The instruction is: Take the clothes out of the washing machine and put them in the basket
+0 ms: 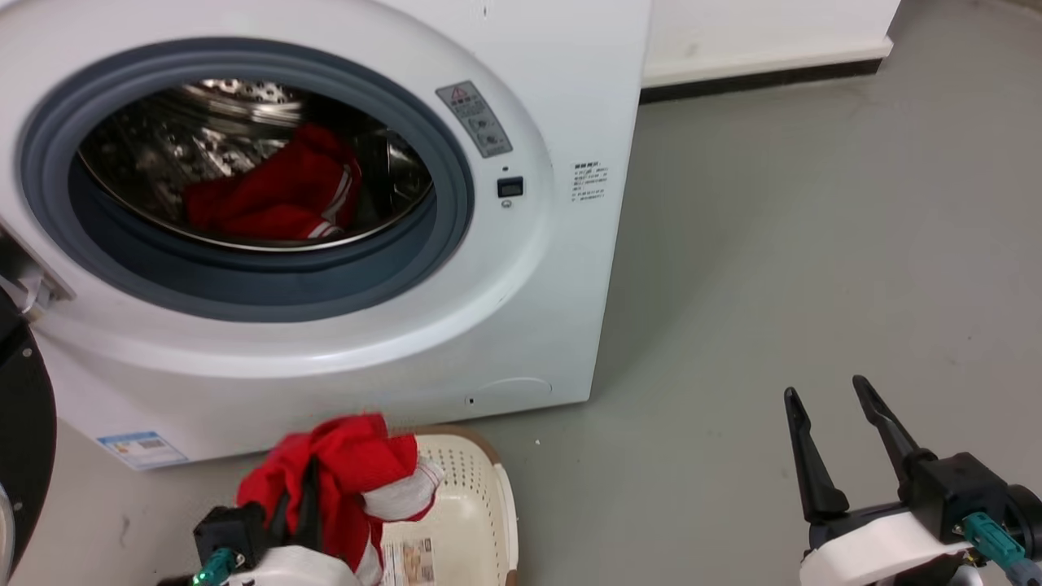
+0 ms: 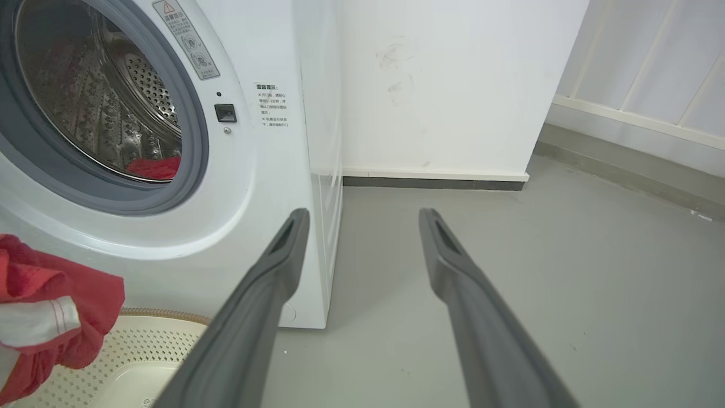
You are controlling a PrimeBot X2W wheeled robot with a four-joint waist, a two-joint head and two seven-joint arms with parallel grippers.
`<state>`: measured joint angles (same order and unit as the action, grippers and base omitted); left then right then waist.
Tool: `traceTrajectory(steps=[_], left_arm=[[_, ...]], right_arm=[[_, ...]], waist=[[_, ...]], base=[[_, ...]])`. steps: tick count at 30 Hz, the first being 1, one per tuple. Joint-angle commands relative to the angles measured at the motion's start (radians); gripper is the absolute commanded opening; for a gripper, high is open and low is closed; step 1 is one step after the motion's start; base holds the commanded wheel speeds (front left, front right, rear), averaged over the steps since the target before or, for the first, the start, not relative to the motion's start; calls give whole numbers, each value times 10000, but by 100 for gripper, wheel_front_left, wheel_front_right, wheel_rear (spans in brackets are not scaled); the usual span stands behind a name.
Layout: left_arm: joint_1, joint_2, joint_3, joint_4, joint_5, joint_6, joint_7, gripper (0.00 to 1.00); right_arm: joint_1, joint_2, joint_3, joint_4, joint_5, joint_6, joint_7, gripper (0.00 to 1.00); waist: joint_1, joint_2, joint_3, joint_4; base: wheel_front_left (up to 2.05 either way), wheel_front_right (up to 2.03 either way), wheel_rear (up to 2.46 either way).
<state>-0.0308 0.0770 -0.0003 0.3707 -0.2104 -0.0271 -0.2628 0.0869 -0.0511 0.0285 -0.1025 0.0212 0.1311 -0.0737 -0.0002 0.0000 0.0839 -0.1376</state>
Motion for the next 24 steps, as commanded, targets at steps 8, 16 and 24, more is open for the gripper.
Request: traceTrajectory(steps=[8,16,24], left_arm=[[-747,-79,-40,1516,-200,-4,-27,0],[-2743,297,230,4299,-373,-89,-29,0],[-4678,781,328,6865,-493,16,126,0]], right_arm=[[-665,18,181,-238,-35,-7,-68,100],[-1664,19,454,-219,97,-7,-358,100],[-2459,19,865,-36,60,-7,-632,100]], waist=[[2,0,1685,38],[2,0,3909,-312],[2,0,5589,-588]], base=[[0,0,0],[0,0,0],[0,0,0]])
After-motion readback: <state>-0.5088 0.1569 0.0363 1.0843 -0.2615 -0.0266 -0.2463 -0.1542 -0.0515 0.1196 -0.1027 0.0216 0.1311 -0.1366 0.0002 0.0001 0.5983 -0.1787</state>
